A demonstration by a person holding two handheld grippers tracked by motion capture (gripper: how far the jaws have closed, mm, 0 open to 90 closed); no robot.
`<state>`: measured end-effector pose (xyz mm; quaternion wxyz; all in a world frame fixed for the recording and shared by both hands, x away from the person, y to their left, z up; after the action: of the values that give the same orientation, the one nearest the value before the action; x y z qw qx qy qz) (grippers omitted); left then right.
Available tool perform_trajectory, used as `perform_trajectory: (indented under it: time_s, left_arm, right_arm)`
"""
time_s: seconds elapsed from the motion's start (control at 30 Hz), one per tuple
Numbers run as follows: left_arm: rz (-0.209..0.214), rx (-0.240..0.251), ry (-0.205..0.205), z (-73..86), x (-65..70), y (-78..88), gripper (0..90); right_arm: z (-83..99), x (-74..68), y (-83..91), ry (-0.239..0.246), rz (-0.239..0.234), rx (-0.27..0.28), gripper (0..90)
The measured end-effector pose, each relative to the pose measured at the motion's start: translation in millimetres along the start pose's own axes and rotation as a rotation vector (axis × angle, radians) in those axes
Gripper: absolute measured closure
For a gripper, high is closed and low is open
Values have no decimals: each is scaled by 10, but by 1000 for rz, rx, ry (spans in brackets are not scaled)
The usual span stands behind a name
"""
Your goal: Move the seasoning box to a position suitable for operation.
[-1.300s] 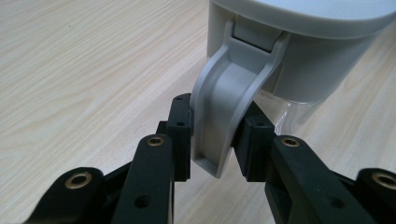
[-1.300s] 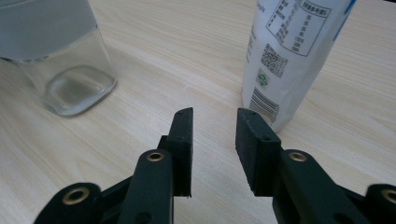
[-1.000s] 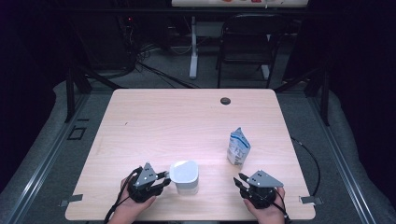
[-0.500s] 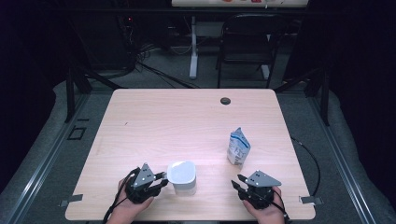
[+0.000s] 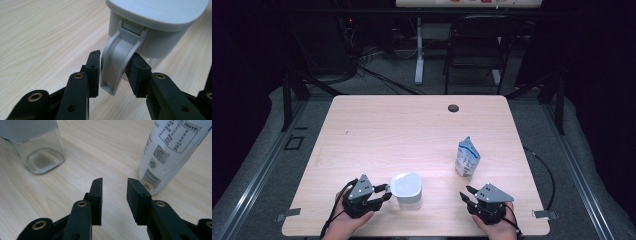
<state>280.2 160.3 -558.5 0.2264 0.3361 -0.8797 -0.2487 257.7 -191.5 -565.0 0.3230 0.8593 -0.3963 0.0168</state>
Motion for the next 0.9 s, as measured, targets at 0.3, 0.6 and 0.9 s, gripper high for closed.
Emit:
perform_trajectory:
  time_s: [0.3, 0.6, 0.9]
  left_arm:
    - [5, -19, -24, -39, 19, 80, 630]
    - [10, 38, 6, -121, -28, 223, 641]
    - [-20, 70, 64, -170, -133, 321, 671]
  right_arm:
    - [10, 14, -3, -27, 1, 6, 630]
    - [12, 12, -28, -22, 10, 26, 593]
    - [-31, -29, -36, 4, -10, 40, 562]
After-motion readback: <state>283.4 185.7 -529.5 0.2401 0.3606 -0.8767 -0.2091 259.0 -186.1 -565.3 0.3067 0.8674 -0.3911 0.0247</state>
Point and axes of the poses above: each handheld gripper's, and its own axes: y roughly backward along the jaws, z roughly out of its underside, x roughly to its right, the point moved 3 cm from there along -y, roughly forward along the jaws, and after that the axes turned 15 degrees about y, right-handed, at the moved point
